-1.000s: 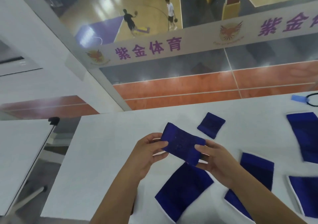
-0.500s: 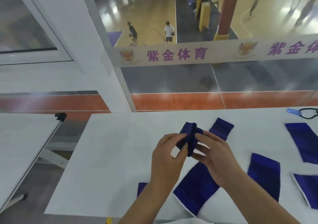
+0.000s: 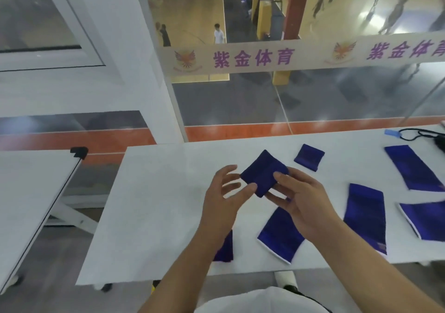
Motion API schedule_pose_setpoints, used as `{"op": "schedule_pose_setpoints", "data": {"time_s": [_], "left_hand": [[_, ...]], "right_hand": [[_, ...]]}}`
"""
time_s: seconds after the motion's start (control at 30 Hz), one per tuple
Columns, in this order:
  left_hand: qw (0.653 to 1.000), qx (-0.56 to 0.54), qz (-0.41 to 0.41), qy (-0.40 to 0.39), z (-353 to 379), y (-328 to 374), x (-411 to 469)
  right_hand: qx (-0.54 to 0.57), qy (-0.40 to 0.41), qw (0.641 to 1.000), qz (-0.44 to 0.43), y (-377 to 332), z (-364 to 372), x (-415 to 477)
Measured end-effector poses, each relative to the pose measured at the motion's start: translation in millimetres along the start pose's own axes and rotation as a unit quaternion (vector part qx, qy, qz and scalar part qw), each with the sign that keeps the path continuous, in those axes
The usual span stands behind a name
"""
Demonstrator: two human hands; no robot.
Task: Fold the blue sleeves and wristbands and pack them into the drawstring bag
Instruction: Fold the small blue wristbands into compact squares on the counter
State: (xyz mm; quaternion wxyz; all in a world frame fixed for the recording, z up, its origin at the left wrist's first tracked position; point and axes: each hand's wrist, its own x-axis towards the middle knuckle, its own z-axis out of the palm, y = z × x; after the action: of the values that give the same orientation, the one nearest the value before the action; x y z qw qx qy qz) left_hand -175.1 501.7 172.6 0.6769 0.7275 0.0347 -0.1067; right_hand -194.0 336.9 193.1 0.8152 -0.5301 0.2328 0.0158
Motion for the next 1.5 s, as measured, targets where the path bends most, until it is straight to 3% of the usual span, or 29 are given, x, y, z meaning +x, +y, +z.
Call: {"op": "schedule_pose_setpoints", "data": {"time_s": [0.07, 0.13, 0.3, 0.53, 0.7, 0.9, 0.97, 1.07, 1.2, 1.33, 1.5], "left_hand": [[0.99, -0.097, -0.082, -0.058, -12, -4, -1], [0.987, -0.124, -0.078, -0.072, -25, -10, -3], [0.989, -0.11, -0.064, -0.074, -64, -25, -3], [0.988, -0.029, -0.091, -0.119, -92, -40, -2], [0.986, -0.034, -0.12, -0.106, -89, -57, -8], [0.981, 0.014, -0.147, -0.128, -82, -80, -14], [0.98, 0.017, -0.166, -0.111, -79, -87, -13], [0.973, -0.045, -0.219, -0.057, -75, -102, -17], [0.952, -0.09, -0.291, -0.037, -71, -131, -33], [0.941, -0.068, -0.325, -0.065, -67, -153, -43], [0.953, -0.044, -0.299, 0.02, -69, -160, -25]], "right_hand": [[0.004, -0.017, 1.0, 0.004, 8, 8, -6], [-0.009, -0.039, 0.999, 0.015, 18, 16, -10], [-0.128, -0.092, 0.986, 0.054, 37, 25, -6], [-0.365, -0.17, 0.915, 0.019, 44, 34, 12], [-0.347, -0.146, 0.926, 0.036, 62, 32, 21], [-0.473, -0.249, 0.841, 0.089, 77, 30, 34], [-0.464, -0.215, 0.854, 0.093, 88, 29, 37], [-0.334, -0.128, 0.914, 0.19, 110, 16, 36], [-0.232, -0.089, 0.923, 0.295, 144, -4, 21], [-0.219, -0.066, 0.93, 0.289, 165, -17, 15], [-0.215, -0.055, 0.939, 0.261, 167, -9, 38]]}}
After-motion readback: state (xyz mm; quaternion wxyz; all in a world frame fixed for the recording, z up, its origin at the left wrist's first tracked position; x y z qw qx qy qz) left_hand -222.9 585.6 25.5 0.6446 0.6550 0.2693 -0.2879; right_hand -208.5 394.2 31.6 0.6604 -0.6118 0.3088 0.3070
